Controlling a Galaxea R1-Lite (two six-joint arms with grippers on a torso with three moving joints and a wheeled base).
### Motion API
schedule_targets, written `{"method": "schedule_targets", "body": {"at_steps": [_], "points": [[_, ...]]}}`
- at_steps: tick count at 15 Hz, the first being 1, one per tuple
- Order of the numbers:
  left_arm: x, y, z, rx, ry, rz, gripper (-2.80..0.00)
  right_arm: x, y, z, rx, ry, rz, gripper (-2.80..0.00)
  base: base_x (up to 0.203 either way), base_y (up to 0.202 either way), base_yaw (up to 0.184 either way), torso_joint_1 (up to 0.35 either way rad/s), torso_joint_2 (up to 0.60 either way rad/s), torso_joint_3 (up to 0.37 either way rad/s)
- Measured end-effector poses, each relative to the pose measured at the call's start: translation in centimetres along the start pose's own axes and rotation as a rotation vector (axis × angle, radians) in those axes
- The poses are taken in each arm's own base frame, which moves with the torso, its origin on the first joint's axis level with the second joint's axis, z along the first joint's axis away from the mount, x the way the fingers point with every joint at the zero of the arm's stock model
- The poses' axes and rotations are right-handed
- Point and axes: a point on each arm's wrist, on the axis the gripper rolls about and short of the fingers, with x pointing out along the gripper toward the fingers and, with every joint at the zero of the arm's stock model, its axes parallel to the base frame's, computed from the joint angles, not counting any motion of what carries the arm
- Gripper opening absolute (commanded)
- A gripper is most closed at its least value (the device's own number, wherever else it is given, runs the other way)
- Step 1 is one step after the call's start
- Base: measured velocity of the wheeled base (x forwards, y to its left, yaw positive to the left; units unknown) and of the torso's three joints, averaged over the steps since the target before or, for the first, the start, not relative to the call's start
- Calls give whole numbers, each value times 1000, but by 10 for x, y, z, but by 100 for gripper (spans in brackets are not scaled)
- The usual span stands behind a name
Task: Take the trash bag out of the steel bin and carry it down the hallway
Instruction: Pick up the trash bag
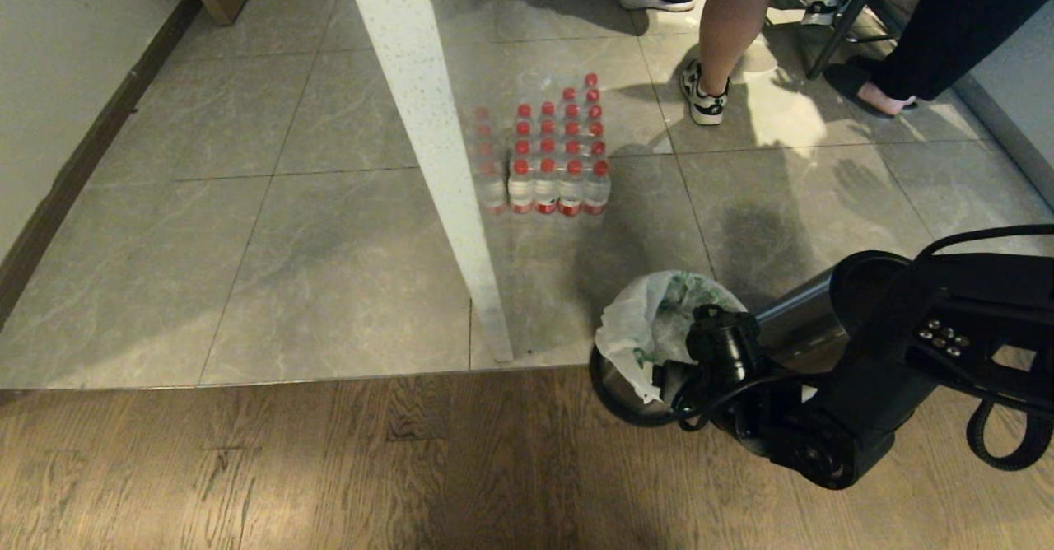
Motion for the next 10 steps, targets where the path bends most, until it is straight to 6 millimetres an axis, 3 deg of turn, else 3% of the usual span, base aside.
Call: {"method": "schedule_targets", "body": {"at_steps": [5,10], "points": [[0,0,0,1,0,0,-280,8,-2,-4,-17,0,-35,0,0,0,0,0,0,0],[0,0,0,0,0,0,-280,32,0,-11,-14,-4,-52,0,0,0,0,0,0,0]]}}
